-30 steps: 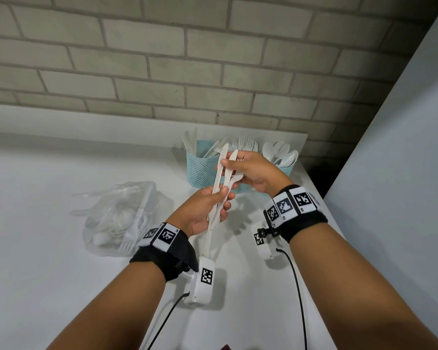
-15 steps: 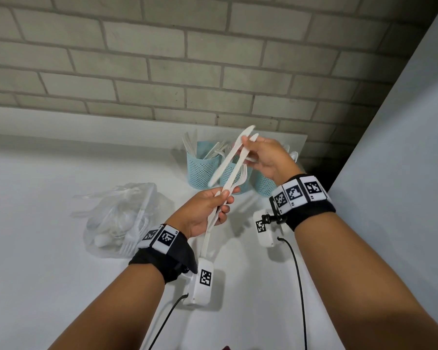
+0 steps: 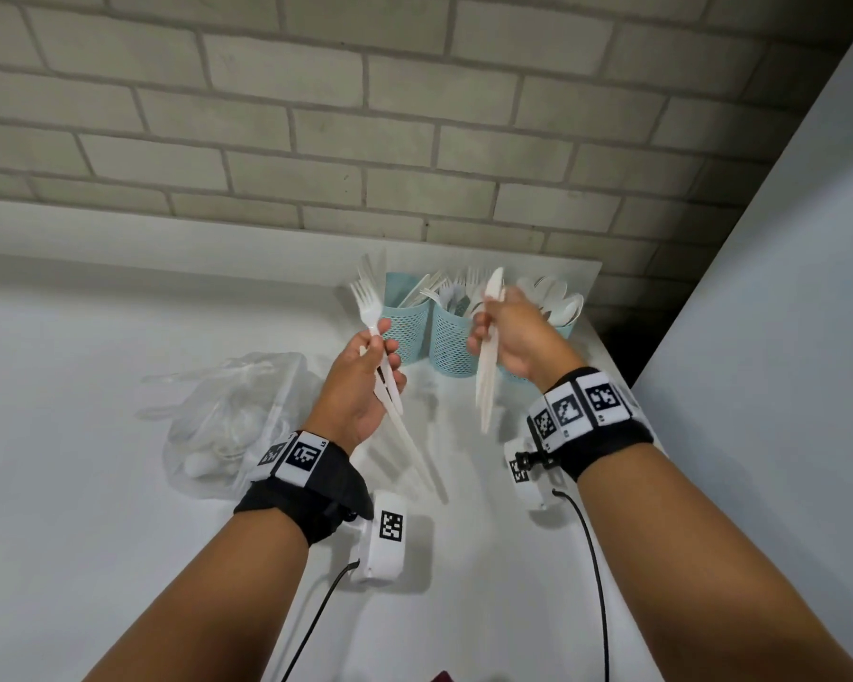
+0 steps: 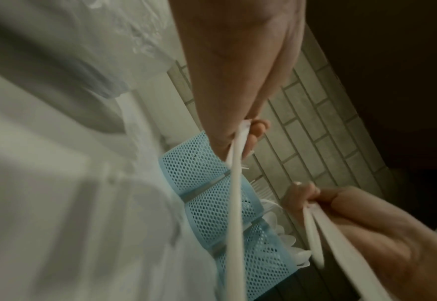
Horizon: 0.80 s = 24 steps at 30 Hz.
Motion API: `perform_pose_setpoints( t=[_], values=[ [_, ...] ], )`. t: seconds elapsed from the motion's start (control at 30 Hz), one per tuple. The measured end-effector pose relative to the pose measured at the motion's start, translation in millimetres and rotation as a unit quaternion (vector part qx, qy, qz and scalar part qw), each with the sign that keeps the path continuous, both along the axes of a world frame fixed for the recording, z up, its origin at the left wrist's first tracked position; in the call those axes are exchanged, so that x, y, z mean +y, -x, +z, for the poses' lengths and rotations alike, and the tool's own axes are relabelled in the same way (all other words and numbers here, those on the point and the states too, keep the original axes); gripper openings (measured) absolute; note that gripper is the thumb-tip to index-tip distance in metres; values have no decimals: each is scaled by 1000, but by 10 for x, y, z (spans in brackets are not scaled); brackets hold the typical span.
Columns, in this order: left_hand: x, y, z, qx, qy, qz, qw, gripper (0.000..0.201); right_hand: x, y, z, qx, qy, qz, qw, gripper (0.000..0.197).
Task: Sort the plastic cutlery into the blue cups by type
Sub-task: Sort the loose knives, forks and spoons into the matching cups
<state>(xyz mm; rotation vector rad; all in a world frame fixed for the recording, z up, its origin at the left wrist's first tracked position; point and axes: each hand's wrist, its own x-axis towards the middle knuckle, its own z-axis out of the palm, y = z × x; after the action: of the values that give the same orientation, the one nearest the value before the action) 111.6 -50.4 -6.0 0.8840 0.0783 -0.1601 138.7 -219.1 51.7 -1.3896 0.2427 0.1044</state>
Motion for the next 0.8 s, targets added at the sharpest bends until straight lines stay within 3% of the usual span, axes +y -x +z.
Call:
perform_pose_setpoints(
  t=[0.17, 0.37, 0.57, 0.8],
  values=[
    [72, -34, -19, 6, 53, 108, 993, 22, 196, 162, -287, 77, 115, 179, 974, 15],
    [60, -38, -16, -10, 40, 158, 987, 21, 377, 326, -392, 133, 109, 338, 925, 20],
    [0, -21, -4, -13, -5, 146, 989, 22, 363, 346, -383, 110, 94, 360, 922, 17],
    [43, -57, -35, 53, 1, 153, 987, 19, 170, 267, -321, 62, 77, 363, 926, 13]
  ],
)
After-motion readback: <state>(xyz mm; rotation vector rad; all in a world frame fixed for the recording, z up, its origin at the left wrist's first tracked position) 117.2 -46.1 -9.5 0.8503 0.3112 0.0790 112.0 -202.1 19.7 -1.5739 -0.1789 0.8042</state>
